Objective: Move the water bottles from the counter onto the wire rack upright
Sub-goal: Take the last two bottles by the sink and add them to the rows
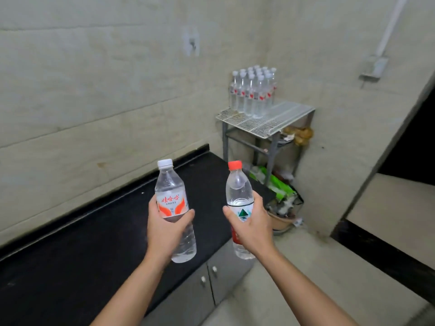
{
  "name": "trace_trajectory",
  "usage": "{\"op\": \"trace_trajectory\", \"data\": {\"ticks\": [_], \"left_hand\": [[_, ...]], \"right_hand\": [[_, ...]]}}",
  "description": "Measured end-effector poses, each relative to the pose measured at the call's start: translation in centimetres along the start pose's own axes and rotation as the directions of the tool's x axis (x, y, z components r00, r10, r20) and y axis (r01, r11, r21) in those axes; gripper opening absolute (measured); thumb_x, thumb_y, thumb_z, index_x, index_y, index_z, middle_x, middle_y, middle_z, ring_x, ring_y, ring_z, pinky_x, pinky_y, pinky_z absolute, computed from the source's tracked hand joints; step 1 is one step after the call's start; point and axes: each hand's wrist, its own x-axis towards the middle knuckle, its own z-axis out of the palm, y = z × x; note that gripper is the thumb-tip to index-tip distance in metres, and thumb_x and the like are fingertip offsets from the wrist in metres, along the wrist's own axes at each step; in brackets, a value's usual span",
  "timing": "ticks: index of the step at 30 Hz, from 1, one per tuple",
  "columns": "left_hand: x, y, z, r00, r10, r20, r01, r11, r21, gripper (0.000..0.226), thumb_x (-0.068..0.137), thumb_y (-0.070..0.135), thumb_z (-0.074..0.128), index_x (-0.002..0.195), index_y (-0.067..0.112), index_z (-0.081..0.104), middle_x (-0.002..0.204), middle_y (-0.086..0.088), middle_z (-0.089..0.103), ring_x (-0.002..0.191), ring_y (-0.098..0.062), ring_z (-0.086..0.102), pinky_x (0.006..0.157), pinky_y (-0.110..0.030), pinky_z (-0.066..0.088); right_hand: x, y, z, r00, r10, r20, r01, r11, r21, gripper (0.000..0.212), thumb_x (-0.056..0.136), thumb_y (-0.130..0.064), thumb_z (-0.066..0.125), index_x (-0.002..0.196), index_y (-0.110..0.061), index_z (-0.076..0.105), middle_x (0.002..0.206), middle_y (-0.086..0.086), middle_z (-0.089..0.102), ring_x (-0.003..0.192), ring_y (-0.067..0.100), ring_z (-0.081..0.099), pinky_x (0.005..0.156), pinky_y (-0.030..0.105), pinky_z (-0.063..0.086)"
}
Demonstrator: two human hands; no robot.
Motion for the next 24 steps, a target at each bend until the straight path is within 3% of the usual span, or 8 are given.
{"op": "trace_trajectory", "data": {"ticks": [6, 9, 13, 16, 18, 20, 24], "left_hand": [[2.2, 4.1, 13.2, 0.992, 0.065, 0.112, -0.061, 0.997, -0.038, 0.065, 0.072, 0.017, 0.090, 0.125, 0.021, 0.053, 0.108, 0.002, 0.068, 0.093, -0.012, 0.069, 0.082, -0.030, 0.056], [4.6, 5.9, 18.8, 0.985, 0.106, 0.139, -0.099, 0.994, -0.056, 0.057, 0.074, 0.025, 0.089, 0.121, 0.019, 0.057, 0.105, 0.002, 0.070, 0.090, -0.010, 0.070, 0.080, -0.028, 0.056], [9.1, 7.0, 26.1, 0.982, 0.161, 0.103, -0.151, 0.983, -0.102, 0.041, 0.082, 0.040, 0.077, 0.114, 0.021, 0.060, 0.095, 0.010, 0.069, 0.078, 0.006, 0.065, 0.073, -0.018, 0.050], [13.9, 7.1, 31.6, 0.973, 0.200, 0.116, -0.183, 0.972, -0.144, 0.049, 0.087, 0.059, 0.057, 0.117, 0.020, 0.059, 0.096, 0.009, 0.069, 0.079, 0.010, 0.065, 0.072, -0.016, 0.048], [17.4, 6.9, 35.5, 0.966, 0.207, 0.155, -0.172, 0.963, -0.209, 0.058, 0.090, 0.067, 0.053, 0.120, 0.018, 0.060, 0.101, 0.004, 0.072, 0.088, 0.001, 0.069, 0.079, -0.020, 0.053], [21.1, 7.3, 39.3, 0.964, 0.192, 0.185, -0.138, 0.953, -0.268, 0.061, 0.088, 0.066, 0.059, 0.124, 0.017, 0.058, 0.107, 0.001, 0.072, 0.093, -0.004, 0.070, 0.082, -0.024, 0.054], [27.8, 9.3, 45.9, 0.955, 0.210, 0.210, -0.147, 0.949, -0.280, 0.043, 0.084, 0.051, 0.070, 0.117, 0.028, 0.056, 0.114, 0.004, 0.069, 0.102, -0.006, 0.068, 0.092, -0.033, 0.056]], "right_hand": [[7.8, 3.7, -11.2, 0.980, 0.100, -0.174, -0.094, 0.995, 0.042, 0.064, 0.072, -0.030, 0.082, 0.125, -0.038, 0.048, 0.107, -0.013, 0.062, 0.106, 0.020, 0.062, 0.082, 0.026, 0.038], [12.3, 4.9, -14.1, 0.972, 0.071, -0.224, -0.065, 0.997, 0.035, 0.065, 0.069, -0.042, 0.080, 0.124, -0.042, 0.046, 0.114, -0.012, 0.066, 0.108, 0.019, 0.063, 0.086, 0.032, 0.045], [19.6, 6.2, -17.0, 0.970, 0.027, -0.243, -0.026, 1.000, 0.005, 0.068, 0.072, -0.060, 0.078, 0.127, -0.034, 0.047, 0.120, -0.009, 0.067, 0.112, 0.019, 0.063, 0.093, 0.038, 0.050], [26.4, 7.3, -18.6, 0.962, -0.001, -0.272, 0.002, 1.000, 0.003, 0.066, 0.076, -0.060, 0.077, 0.128, -0.032, 0.048, 0.120, -0.009, 0.066, 0.112, 0.017, 0.063, 0.092, 0.034, 0.048], [31.5, 8.1, -19.3, 0.955, -0.029, -0.296, 0.027, 1.000, -0.012, 0.066, 0.077, -0.059, 0.077, 0.129, -0.031, 0.048, 0.121, -0.008, 0.066, 0.112, 0.018, 0.063, 0.094, 0.036, 0.049], [36.7, 8.4, -20.0, 0.948, -0.048, -0.313, 0.043, 0.999, -0.023, 0.066, 0.076, -0.059, 0.077, 0.128, -0.031, 0.047, 0.121, -0.008, 0.067, 0.113, 0.019, 0.063, 0.095, 0.038, 0.050], [46.3, 7.9, -21.6, 0.945, -0.075, -0.319, 0.059, 0.996, -0.059, 0.069, 0.071, -0.066, 0.075, 0.125, -0.031, 0.049, 0.120, -0.007, 0.067, 0.112, 0.019, 0.063, 0.094, 0.040, 0.050]]}}
